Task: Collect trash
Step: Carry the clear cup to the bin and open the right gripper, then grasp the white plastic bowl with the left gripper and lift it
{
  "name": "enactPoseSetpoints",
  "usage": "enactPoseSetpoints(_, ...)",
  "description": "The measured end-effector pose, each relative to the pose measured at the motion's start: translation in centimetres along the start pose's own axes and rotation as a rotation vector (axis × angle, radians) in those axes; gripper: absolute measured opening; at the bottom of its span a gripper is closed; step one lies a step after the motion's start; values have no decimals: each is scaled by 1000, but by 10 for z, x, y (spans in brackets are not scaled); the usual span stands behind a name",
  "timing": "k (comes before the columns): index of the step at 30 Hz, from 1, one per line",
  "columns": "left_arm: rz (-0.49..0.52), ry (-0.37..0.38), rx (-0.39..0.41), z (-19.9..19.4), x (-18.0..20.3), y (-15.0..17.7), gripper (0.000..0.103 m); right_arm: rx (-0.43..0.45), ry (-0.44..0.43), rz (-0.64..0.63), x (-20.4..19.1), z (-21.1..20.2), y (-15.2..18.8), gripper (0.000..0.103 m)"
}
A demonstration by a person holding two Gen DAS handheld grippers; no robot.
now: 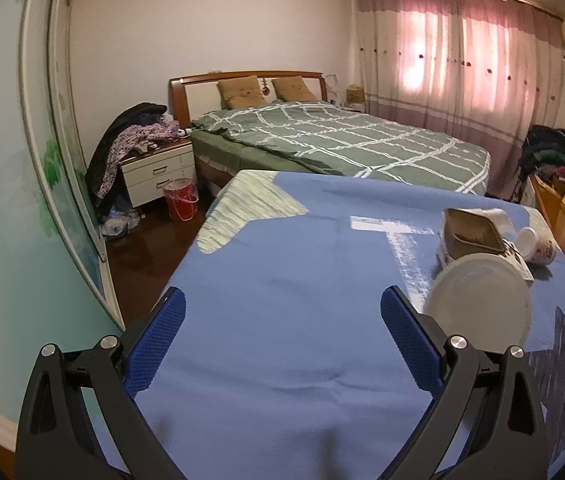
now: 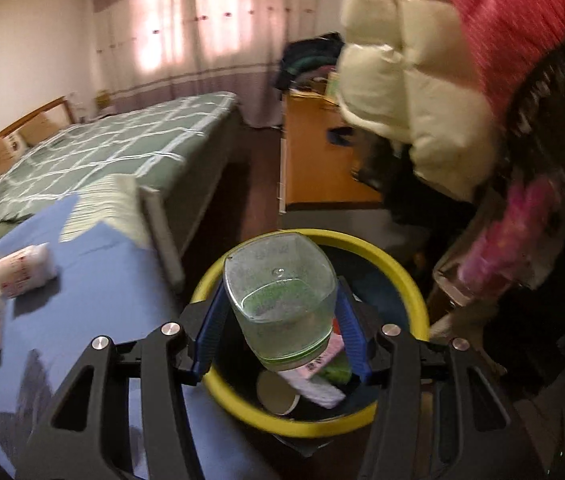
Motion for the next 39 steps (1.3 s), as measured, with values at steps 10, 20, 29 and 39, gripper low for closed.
enactPoseSetpoints(10,103,12,20,-12,48,-18,97,27,45,8,3,-2,1,58)
enactPoseSetpoints(20,245,-24,9,0,97,-28,97,20,-13,22,-1,-3,1,59)
enactPoseSetpoints(29,359,74,26,-9,178,-30,97,21,-51,20,-6,-5,2,59)
enactPoseSetpoints(39,366,222,-41,-38,183,-6,97,26,-80,26,-7,-7,2,61)
Point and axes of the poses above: each gripper's, at about its wrist camera, not at the fingertips, and z roughly the way its jaws point, x to its right, y to its underside, the point moved 10 cm from there along z, roughly the way its jaws point, and after that the axes turned 7 degrees about -x, right-handed, at the moved point
